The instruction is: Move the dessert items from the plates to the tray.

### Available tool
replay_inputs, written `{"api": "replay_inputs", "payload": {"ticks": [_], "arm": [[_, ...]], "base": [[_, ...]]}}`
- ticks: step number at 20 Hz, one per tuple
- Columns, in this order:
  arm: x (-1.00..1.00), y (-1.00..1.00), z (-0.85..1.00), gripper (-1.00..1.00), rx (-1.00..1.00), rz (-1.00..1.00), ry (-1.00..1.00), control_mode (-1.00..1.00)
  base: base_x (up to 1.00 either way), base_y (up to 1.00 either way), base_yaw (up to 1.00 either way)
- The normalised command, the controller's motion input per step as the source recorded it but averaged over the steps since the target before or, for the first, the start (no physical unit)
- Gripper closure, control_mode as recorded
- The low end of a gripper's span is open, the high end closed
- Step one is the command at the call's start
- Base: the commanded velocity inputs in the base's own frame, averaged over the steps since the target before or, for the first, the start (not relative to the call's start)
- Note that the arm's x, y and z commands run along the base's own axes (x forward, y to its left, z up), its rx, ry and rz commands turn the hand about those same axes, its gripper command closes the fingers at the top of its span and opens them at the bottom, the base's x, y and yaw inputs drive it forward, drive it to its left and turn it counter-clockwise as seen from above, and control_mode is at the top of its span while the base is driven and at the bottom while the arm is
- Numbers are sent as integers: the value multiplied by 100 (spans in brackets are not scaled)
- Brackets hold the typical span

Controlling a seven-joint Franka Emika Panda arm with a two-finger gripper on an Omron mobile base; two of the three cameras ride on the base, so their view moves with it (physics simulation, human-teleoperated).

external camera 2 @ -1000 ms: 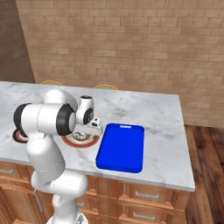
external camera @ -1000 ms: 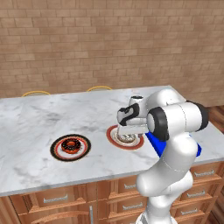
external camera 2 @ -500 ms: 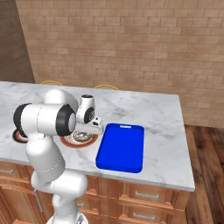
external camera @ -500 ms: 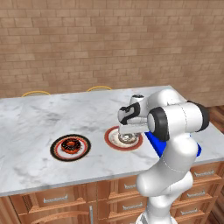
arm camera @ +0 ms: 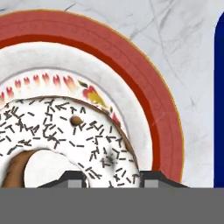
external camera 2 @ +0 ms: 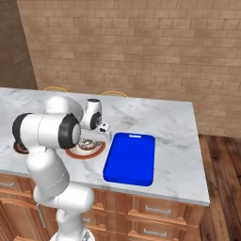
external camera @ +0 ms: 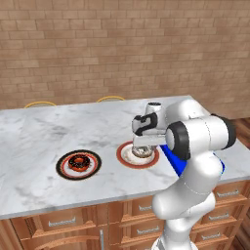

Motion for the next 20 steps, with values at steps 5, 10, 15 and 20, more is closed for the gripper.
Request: {"api": "replay_inputs", "payload": {"ticks": [5,10,15,20], "arm": [[0,0,85,100,0,-2,1,-100],[0,-42,56,100,0,0,6,-100],[0,-96,15,100,0,-4,8,-100],[0,-100,2,100,0,-8,11,-100]], "base": [[0,0,0],[0,0,0],[0,0,0],[0,0,0]]}}
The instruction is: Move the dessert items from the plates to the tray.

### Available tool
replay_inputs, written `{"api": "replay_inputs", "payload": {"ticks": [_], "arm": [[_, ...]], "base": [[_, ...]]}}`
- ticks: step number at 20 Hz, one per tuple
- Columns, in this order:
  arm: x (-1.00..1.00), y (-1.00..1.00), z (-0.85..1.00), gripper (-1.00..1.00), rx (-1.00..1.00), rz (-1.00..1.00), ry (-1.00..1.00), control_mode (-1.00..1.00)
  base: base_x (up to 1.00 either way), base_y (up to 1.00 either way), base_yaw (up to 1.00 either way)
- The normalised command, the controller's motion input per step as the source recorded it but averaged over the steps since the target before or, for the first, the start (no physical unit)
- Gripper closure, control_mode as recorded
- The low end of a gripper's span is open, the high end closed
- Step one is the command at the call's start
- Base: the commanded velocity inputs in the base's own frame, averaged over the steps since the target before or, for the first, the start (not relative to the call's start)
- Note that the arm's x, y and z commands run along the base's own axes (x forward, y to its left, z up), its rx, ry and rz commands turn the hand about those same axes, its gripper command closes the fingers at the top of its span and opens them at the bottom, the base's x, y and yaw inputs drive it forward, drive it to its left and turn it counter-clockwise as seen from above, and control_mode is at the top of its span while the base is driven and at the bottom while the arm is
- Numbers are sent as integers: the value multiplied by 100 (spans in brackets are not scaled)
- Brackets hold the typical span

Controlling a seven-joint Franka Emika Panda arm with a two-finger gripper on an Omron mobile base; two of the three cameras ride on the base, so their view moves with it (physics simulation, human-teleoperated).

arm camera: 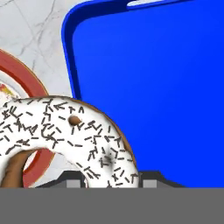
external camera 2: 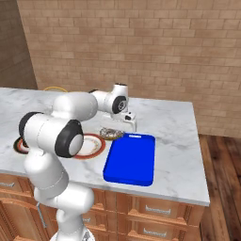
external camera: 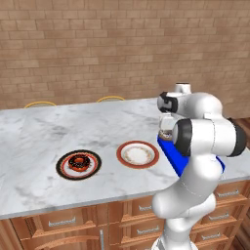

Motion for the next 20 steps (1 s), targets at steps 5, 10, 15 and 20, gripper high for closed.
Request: {"api": "replay_inputs", "payload": {"ticks": [5,10,15,20], "arm": [[0,-86,-6,100,0,-4,4,-100],[0,-53,-43,100,0,0,-1,-100],[12,-9,-48,100,0,0,-7,-100],[13,0,-34,100,0,0,-7,-100]], "base": [[0,0,0],[0,0,0],[0,0,0],[0,0,0]]}}
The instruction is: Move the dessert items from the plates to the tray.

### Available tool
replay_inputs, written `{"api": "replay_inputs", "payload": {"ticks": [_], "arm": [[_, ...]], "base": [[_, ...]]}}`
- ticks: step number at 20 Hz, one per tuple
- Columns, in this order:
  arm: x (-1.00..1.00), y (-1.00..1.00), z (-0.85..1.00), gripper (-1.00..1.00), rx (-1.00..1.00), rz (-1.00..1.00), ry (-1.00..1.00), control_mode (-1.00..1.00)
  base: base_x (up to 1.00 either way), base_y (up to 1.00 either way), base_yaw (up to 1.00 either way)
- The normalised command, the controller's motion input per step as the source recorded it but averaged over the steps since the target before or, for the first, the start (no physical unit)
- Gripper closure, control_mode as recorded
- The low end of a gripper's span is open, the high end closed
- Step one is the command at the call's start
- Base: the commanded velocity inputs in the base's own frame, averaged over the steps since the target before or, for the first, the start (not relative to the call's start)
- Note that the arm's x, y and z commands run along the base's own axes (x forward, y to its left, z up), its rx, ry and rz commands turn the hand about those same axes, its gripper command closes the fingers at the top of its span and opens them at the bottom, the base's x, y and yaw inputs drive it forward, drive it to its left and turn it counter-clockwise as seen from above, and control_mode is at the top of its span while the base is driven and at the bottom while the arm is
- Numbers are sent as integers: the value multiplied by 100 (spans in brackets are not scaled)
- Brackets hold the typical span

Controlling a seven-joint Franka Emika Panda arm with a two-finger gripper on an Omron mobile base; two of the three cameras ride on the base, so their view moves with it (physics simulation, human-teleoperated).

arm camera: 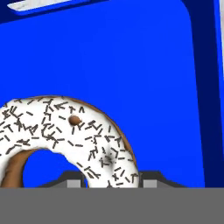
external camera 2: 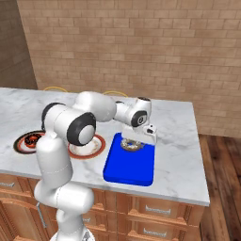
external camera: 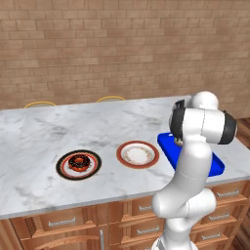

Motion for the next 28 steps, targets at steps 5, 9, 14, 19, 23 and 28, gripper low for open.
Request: {"api": "replay_inputs", "payload": {"ticks": [5,9,14,19,23,28], "arm": [[11,0,-18,100,0,0,-1,-100],[2,0,-1,100,0,0,0,-100],[16,0,-1,100,0,0,0,-100],[13,0,-11,100,0,0,-1,-100],[4,0,-15,100,0,0,-1,-100],[0,0,-6,100,0,0,-3,-100]], "base": [[0,0,0],[0,0,0],[0,0,0],[0,0,0],[0,0,0],[0,0,0]]}}
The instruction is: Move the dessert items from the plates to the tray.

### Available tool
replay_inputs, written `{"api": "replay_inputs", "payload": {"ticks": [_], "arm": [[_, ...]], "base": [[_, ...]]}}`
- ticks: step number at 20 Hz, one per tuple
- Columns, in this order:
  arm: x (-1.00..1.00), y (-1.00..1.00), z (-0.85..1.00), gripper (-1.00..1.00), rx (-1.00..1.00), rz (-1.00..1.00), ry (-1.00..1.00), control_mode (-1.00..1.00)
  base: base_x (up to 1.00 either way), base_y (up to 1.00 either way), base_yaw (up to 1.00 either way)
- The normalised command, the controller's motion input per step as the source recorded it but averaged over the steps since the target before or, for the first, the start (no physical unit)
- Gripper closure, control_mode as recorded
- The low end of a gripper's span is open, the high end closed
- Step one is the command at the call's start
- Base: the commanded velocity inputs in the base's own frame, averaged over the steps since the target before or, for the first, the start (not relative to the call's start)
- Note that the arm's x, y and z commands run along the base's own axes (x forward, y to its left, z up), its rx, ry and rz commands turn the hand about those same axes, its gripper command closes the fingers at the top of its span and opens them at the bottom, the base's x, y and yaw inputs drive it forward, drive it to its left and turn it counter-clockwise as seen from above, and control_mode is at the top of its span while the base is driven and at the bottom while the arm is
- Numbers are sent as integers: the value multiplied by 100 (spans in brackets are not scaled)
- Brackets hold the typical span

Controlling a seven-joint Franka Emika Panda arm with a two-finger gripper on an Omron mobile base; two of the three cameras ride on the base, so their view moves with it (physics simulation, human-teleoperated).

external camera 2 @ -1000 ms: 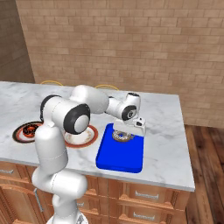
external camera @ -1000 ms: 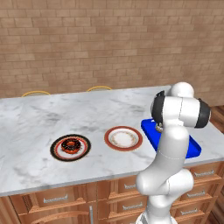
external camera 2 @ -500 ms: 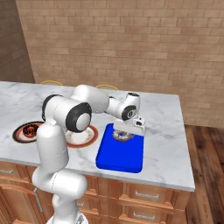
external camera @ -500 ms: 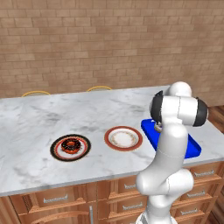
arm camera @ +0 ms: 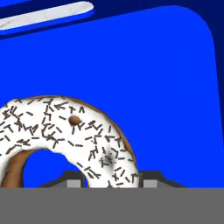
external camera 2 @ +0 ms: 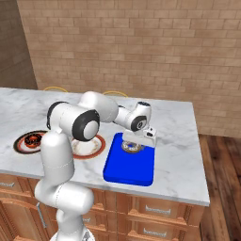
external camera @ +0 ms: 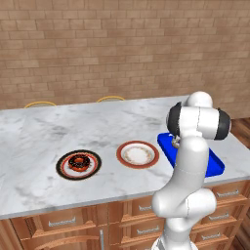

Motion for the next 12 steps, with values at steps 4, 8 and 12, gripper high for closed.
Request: {"api": "replay_inputs", "payload": {"ticks": [4,8,12], "arm": [[0,0,0,-100,0,0,0,-100],[0,0,0,-100,0,0,0,-100],[0,0,0,-100,0,0,0,-100]], "base": [[0,0,0],[0,0,0],[0,0,0]]}}
